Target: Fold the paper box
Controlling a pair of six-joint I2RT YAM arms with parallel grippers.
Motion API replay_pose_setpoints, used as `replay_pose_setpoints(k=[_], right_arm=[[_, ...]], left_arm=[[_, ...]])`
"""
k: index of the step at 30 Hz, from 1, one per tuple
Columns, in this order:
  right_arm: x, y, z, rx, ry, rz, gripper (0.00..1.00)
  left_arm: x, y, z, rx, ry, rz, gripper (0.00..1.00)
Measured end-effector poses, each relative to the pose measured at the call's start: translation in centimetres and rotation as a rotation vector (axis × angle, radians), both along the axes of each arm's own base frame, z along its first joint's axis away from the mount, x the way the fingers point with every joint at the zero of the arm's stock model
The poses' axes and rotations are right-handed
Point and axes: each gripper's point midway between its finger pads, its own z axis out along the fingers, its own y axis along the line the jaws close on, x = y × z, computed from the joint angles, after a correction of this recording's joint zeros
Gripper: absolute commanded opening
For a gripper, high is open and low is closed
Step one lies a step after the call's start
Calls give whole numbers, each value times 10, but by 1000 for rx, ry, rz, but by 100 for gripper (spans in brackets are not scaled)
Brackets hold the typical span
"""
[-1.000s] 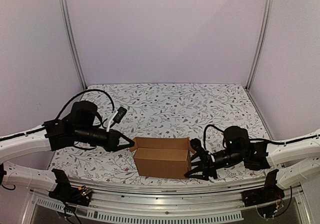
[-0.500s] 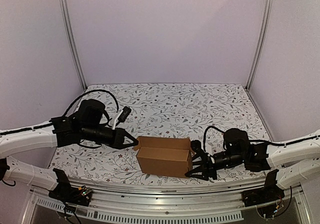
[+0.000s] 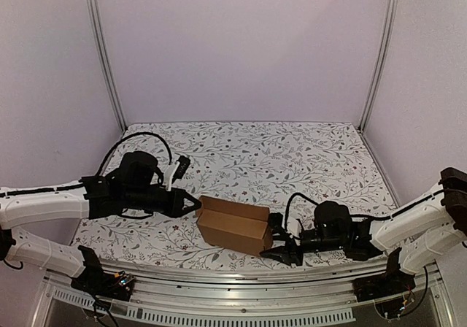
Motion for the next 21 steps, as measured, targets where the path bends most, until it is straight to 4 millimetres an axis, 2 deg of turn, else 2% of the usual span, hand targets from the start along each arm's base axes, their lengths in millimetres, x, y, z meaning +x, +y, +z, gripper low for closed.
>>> replay_pose_setpoints(k=[7,21], right_arm=[[6,6,-22,-6,-38,-16,19],[10,10,-39,29,-64,-33,20]], left_arm=[[3,7,-21,21,-55,19,0],[1,11,-31,-43,-124,36,0]])
